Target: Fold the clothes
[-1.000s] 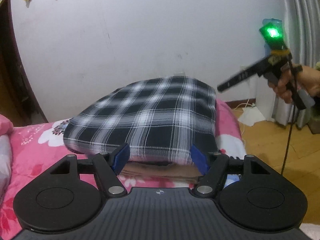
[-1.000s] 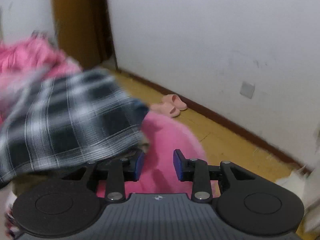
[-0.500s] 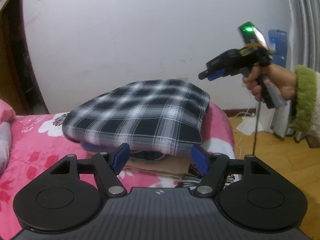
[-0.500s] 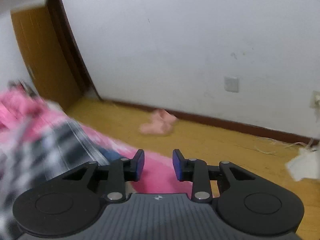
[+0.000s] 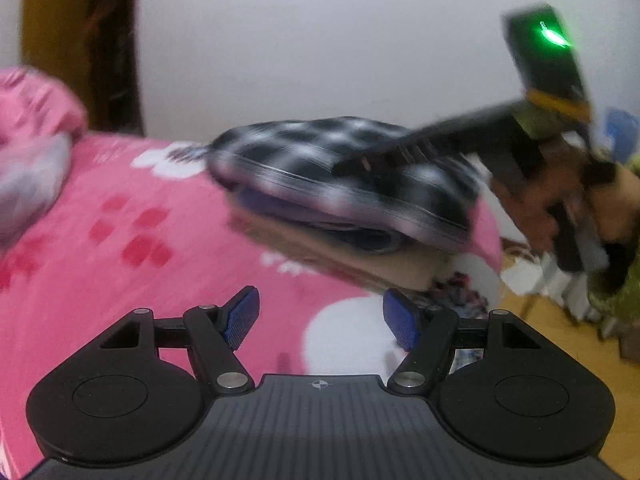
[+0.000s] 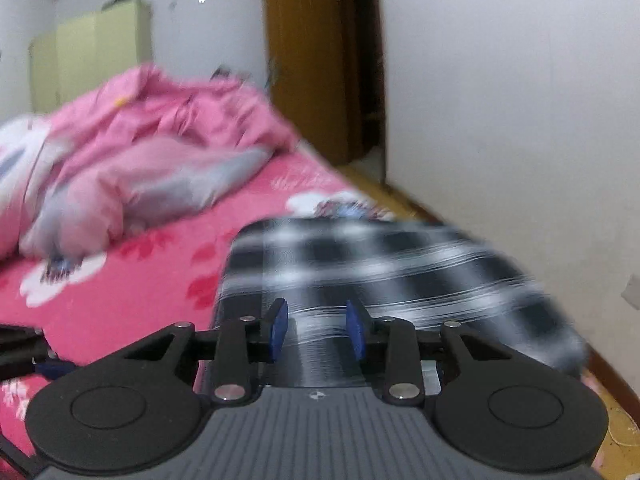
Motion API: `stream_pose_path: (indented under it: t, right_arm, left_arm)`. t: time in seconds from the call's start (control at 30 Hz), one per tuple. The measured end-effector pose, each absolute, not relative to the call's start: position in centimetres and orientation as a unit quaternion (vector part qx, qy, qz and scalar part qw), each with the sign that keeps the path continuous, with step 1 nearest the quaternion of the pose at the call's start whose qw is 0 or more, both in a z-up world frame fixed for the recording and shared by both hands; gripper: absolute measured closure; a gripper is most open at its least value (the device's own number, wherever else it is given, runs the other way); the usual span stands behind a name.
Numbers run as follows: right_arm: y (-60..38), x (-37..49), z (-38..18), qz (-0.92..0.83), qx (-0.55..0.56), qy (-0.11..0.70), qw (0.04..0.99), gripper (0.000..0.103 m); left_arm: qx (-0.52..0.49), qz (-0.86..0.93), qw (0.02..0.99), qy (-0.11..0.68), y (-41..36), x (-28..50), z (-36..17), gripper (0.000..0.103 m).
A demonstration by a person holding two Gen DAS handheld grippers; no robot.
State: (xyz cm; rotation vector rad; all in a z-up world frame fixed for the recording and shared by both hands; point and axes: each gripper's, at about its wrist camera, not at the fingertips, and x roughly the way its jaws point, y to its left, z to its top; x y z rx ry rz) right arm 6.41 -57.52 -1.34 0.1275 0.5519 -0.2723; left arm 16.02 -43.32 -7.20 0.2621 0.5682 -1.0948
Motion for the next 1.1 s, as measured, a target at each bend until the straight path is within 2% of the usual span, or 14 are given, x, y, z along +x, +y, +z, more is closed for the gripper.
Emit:
stream_pose_path:
  t: [0.1,0.2,0.43,0.53,0.63,0.67,0.7,0.77,0.87,0.93,0.97,1.0,1.07,1.1]
  right_arm:
    - [-54.9,7.3,0.0,-0.026,0.051,0.278,0.959,0.07]
    - [-55.1,10.2,2.2,-0.041,0.027,0.276,0.96,0.07]
    - [-60.3,21.0,0.7,-0.107,0.006,0.412,0.905,0.069]
    - [-60.4,22.3,0.5,-0.185,0.011,0.39,0.902,0.068]
    - [-56.4,21.6,1.2,-0.141,-0.083,0.38,0.91,0.068]
    - [-54.4,21.2,1.1,-0.113,-0.14,0.39,0.903,0.065]
    - [-52.8,21.2,0.7,-0.095,-0.192,0.404,0.889,0.051]
    - [-50.4,22.1,-0.6,-0.079,-0.284,0.44,0.848,0.036]
    - [-48.5,24.2,-2.9,-0.069,-0.385,0.507,0.768,0.031]
    - [-48.4,25.9,-4.7,-0.079,-0.434,0.549,0.71,0.031]
    - [-48.5,26.6,-5.7,-0.092,-0.464,0.563,0.678,0.035]
    - [-48.6,27.5,-6.8,-0.113,-0.487,0.57,0.652,0.049]
    - [-49.1,28.7,-7.3,-0.154,-0.472,0.569,0.656,0.062]
    - [-49.4,29.1,-7.3,-0.173,-0.457,0.566,0.664,0.063]
  left_arm:
    - [0.095,-0.499,0.815,0.277,-41.6,17.6,-7.5,0.034]
    - [0.068,-0.493,0.819,0.284,-40.5,18.9,-8.1,0.034]
    - [0.037,-0.482,0.822,0.301,-38.9,20.1,-9.5,0.034]
    - [0.036,-0.474,0.826,0.303,-38.0,20.3,-9.6,0.034]
    - [0.029,-0.465,0.832,0.302,-36.2,20.5,-9.6,0.033]
    - [0.026,-0.462,0.834,0.301,-35.6,20.5,-9.7,0.031]
    - [0.021,-0.459,0.836,0.301,-35.0,20.4,-9.8,0.031]
    - [0.012,-0.456,0.836,0.305,-34.1,20.4,-10.1,0.03]
    - [0.0,-0.459,0.833,0.308,-33.3,20.5,-10.5,0.03]
    - [-0.006,-0.461,0.832,0.309,-32.9,20.8,-10.6,0.03]
    - [-0.01,-0.461,0.831,0.31,-32.7,20.9,-10.7,0.03]
    - [-0.016,-0.462,0.83,0.312,-32.5,21.1,-10.7,0.03]
    - [-0.028,-0.464,0.827,0.315,-32.1,21.4,-10.8,0.03]
    - [-0.03,-0.466,0.826,0.316,-31.9,21.5,-10.8,0.03]
